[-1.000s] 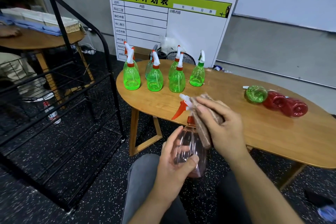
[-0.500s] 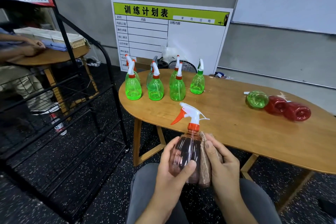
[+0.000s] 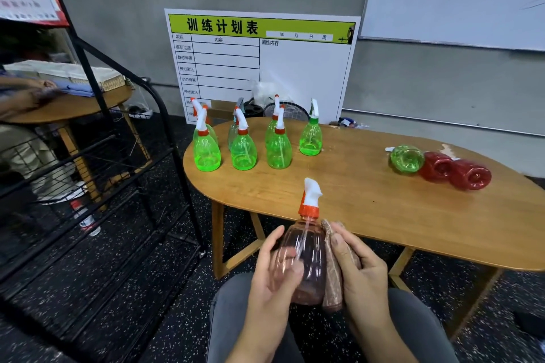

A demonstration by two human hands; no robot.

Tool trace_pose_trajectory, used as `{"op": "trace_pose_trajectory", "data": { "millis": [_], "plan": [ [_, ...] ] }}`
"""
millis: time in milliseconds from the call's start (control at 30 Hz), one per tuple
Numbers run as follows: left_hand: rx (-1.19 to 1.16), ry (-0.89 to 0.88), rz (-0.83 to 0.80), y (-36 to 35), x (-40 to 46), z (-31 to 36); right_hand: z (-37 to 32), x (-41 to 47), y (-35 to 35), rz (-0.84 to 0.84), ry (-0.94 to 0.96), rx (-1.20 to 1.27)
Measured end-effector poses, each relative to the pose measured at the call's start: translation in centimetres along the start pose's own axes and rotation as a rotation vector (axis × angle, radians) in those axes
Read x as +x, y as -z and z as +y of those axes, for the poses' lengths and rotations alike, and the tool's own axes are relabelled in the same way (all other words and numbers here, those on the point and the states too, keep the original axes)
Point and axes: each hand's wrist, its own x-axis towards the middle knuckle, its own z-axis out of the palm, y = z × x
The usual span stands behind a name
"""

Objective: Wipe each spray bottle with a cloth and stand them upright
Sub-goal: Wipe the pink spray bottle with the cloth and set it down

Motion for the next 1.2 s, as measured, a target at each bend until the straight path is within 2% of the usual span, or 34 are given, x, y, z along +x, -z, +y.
{"op": "trace_pose_trajectory", "data": {
  "millis": [100,233,433,533,667,867,967,1067,1200],
  "plan": [
    [-0.040,0.042,-0.024,0.2,0.0,-0.1,0.0,0.2,0.0,-0.001,0.017,-0.021],
    [0.002,0.012,-0.045,0.1,0.0,0.2,0.3,0.1,0.1,-0.039,0.047,-0.035],
    [-0.043,0.078,-0.009,0.9,0.5,-0.2,0.6,0.2,0.2,-0.031,0.045,-0.025],
    [-0.077,0.103,-0.022,0.8,0.6,0.1,1.0,0.1,0.2,-0.057,0.081,-0.087],
    [0.020,0.045,-0.036,0.8,0.2,0.1,1.4,0.3,0.5,-0.044,0.150,-0.155],
    [0.001,0.024,-0.082,0.5,0.3,0.6,1.0,-0.1,0.1,-0.037,0.230,-0.269],
    [0.046,0.015,-0.049,0.6,0.4,-0.2,0.7,-0.3,0.0,-0.037,0.295,-0.355],
    [-0.010,0.021,-0.049,0.8,0.6,-0.8,0.3,-0.3,0.2,-0.088,0.342,-0.407],
    [-0.039,0.010,-0.060,0.8,0.8,-0.7,-0.9,1.0,0.1,-0.203,0.501,-0.599]
  ]
}}
